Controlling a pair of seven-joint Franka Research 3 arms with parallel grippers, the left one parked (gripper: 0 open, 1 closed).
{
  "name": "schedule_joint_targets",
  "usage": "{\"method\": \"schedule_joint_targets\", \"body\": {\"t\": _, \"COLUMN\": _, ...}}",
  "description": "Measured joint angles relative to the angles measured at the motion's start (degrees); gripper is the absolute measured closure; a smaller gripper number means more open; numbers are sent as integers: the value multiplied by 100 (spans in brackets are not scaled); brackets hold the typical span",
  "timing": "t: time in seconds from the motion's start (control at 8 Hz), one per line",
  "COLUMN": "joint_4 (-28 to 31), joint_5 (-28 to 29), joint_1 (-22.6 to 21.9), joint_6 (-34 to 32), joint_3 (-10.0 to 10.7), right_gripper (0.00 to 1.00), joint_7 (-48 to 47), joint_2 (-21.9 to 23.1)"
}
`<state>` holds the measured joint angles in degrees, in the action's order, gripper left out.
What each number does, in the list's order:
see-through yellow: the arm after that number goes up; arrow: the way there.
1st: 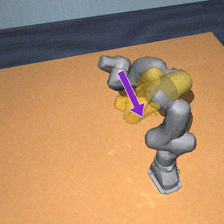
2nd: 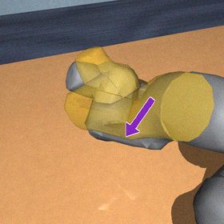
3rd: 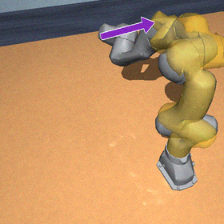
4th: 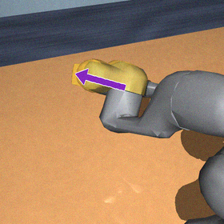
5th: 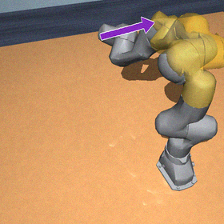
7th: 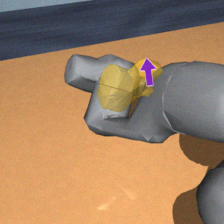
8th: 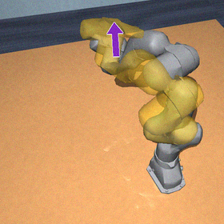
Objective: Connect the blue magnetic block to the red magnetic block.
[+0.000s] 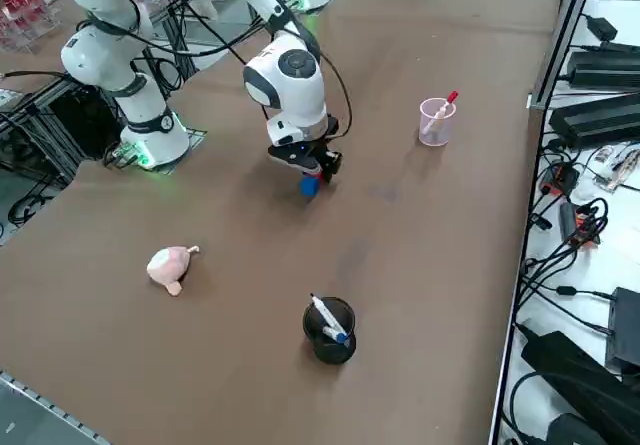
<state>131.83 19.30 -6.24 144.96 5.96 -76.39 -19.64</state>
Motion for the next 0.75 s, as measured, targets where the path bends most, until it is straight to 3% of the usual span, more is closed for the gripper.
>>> {"method": "schedule_joint_targets", "body": {"t": 0.12, "joint_4": -60, "joint_5": -7, "joint_1": -6, "joint_6": 16, "joint_3": -31, "right_gripper": 2, "joint_7": 200, "joint_2": 10}}
{"method": "schedule_joint_targets", "body": {"t": 0.38, "joint_4": -376, "joint_5": -26, "joint_1": -28, "joint_6": -412, "joint_3": -78, "right_gripper": 0, "joint_7": 1022, "joint_2": 187}}
{"method": "schedule_joint_targets", "body": {"t": 0.75, "joint_4": -1286, "joint_5": -144, "joint_1": -25, "joint_6": -2035, "joint_3": -59, "right_gripper": 0, "joint_7": 2472, "joint_2": 604}}
